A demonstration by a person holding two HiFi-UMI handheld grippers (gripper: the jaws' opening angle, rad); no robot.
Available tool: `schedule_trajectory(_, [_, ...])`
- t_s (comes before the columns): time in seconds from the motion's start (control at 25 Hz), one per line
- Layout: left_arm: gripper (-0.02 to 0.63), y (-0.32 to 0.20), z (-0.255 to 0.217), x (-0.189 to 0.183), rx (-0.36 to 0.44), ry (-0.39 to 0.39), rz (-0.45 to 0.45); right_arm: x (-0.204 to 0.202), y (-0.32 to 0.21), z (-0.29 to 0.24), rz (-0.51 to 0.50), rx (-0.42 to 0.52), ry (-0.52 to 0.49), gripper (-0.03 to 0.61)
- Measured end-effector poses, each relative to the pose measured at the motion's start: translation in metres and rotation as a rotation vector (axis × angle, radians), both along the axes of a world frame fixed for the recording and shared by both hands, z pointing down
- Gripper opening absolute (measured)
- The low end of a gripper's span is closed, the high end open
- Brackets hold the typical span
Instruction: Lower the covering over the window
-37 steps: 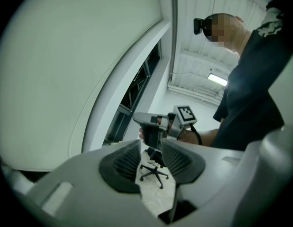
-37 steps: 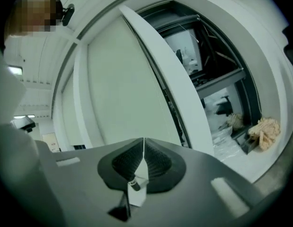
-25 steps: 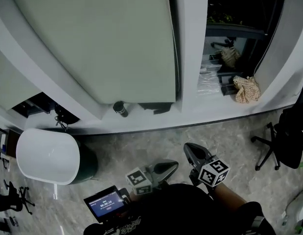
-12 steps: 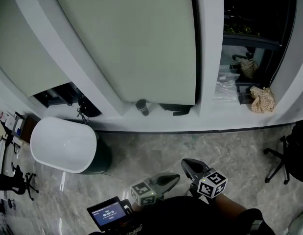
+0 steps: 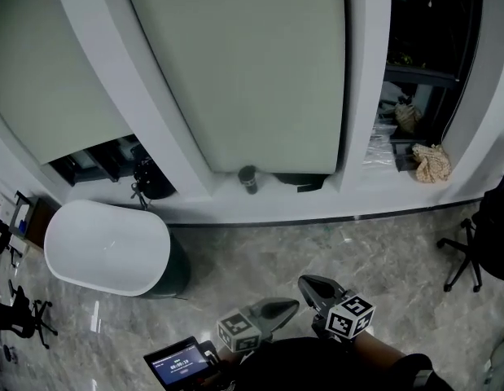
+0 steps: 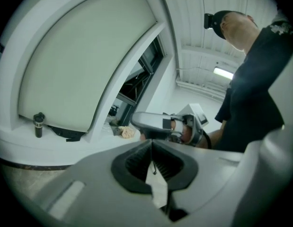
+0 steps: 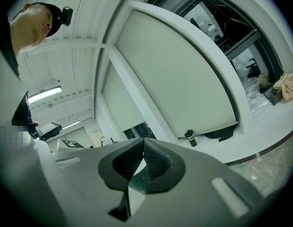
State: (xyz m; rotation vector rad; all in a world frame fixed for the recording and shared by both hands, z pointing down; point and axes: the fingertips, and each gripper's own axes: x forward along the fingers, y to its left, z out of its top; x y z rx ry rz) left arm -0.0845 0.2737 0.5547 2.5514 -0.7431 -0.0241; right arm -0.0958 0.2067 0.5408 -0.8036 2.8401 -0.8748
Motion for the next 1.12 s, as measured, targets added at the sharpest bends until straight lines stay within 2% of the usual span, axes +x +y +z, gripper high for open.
schedule_trajectory(0.2, [0.000, 0.040, 0.002, -0.038, -0.023, 0.044, 0.039, -0.034, 0.046, 0.009, 0.047, -0.019, 0.011, 0.008])
schedule_trajectory(0.32, [0.000, 0.056, 0.004, -0.048, -0.040, 0.060, 0.064, -0.042, 0.066, 0.010, 0.074, -0.018, 0.025, 0.008])
schedule_trajectory(0.48, [0.000, 0.074, 0.003, -0.047, -0.031, 0.055, 0.098, -0.042, 0.086, 0.008, 0.098, -0.005, 0.035, 0.008])
schedule_trajectory(0.76, [0.000, 0.085, -0.001, -0.047, -0.018, 0.093, 0.093, -0.043, 0.099, 0.005, 0.092, 0.011, 0.058, 0.008])
schedule_trajectory(1.12, [0.000, 0.086, -0.008, -0.043, -0.011, 0.091, 0.095, -0.035, 0.105, 0.000, 0.100, 0.007, 0.038, 0.008])
